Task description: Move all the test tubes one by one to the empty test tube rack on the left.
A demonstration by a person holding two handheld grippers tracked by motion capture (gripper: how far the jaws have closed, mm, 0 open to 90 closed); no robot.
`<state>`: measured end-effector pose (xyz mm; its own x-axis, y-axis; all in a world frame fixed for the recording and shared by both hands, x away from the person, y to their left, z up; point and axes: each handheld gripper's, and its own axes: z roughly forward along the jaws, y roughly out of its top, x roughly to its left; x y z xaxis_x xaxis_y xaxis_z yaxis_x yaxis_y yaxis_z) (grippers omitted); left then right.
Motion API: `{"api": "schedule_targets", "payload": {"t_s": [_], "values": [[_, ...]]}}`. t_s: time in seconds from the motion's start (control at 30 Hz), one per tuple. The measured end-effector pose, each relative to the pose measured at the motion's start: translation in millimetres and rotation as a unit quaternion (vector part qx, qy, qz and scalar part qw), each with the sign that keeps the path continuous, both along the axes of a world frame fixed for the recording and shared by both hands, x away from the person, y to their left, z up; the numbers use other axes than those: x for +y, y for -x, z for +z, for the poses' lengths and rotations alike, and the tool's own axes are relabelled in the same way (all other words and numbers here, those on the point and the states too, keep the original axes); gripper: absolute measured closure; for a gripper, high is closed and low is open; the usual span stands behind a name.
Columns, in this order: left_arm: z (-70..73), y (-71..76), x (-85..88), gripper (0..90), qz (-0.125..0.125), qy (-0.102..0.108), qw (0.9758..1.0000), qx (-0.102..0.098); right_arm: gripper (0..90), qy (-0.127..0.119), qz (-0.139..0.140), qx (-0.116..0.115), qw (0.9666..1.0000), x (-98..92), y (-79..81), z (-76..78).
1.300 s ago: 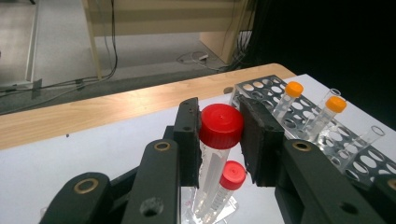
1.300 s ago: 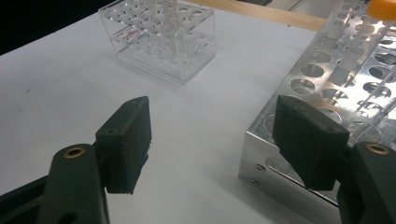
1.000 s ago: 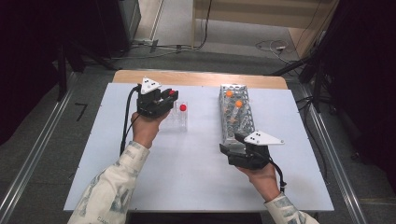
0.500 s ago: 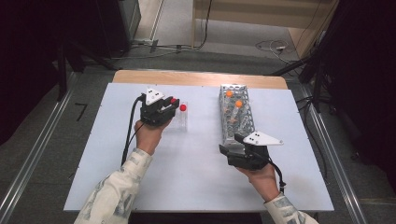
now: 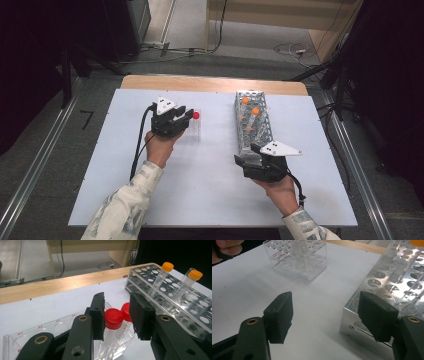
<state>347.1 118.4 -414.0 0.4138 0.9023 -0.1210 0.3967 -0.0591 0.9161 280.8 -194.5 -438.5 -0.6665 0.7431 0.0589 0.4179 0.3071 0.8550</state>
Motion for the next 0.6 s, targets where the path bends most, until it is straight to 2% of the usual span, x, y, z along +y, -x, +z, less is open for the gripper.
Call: {"api": "schedule_targets", "payload": {"t_s": [0.1,0.23,0.33,0.43,0.6], "values": [[1.2,1.5,0.3,60.0,-0.001,0.007,1.0000,0.000,27.4,0.000,-0.002,-0.001,1.0000,-1.2,-0.5,0.1],[3.0,4.4,1.7,48.3,0.000,0.013,0.9999,0.003,27.6,-0.001,-0.008,0.000,1.0000,-3.2,-1.7,-0.5],[4.2,7.8,1.6,38.5,0.005,0.016,0.9999,0.003,27.9,0.002,-0.013,-0.003,0.9999,-5.5,-3.1,-0.9],[5.1,12.2,1.7,23.8,0.016,0.014,0.9998,0.005,28.6,0.001,-0.024,-0.005,0.9997,-9.1,-5.4,-0.8],[5.2,23.6,3.8,17.7,0.017,0.019,0.9997,0.004,30.5,0.000,-0.046,-0.011,0.9989,-17.2,-11.5,-1.3]]}}
